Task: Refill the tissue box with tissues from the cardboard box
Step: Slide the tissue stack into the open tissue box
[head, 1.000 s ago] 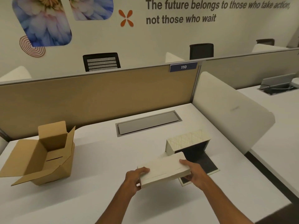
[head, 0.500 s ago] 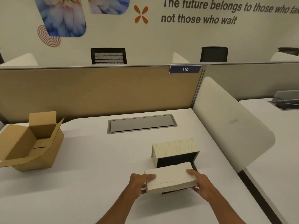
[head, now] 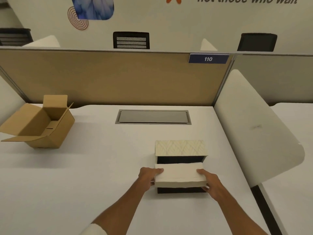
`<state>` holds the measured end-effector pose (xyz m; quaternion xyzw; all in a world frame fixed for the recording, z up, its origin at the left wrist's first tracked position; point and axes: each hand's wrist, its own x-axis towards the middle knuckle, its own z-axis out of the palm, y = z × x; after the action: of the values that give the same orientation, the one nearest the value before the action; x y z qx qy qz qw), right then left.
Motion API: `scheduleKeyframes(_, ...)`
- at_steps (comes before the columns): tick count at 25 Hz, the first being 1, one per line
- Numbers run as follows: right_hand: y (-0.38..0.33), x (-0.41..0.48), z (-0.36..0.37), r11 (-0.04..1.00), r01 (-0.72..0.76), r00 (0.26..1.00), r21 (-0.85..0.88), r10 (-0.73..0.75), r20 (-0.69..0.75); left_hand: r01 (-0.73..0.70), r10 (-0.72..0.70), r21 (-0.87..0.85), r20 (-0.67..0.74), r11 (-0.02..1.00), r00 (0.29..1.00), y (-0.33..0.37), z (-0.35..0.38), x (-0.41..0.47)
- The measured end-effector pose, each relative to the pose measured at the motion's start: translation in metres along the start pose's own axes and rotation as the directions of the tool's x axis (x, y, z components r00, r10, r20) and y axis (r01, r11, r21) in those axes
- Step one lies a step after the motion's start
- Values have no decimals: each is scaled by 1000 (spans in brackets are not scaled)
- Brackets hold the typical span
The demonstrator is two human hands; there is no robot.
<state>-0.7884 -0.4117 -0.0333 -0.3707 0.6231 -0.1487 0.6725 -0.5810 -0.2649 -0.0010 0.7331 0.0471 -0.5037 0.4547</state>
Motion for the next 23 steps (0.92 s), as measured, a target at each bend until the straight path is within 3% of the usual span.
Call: scheduleKeyframes(23, 3, 33, -1, 994, -72, 997, -84, 71, -17, 46, -38, 58, -140, 997, 989, -18, 17, 35)
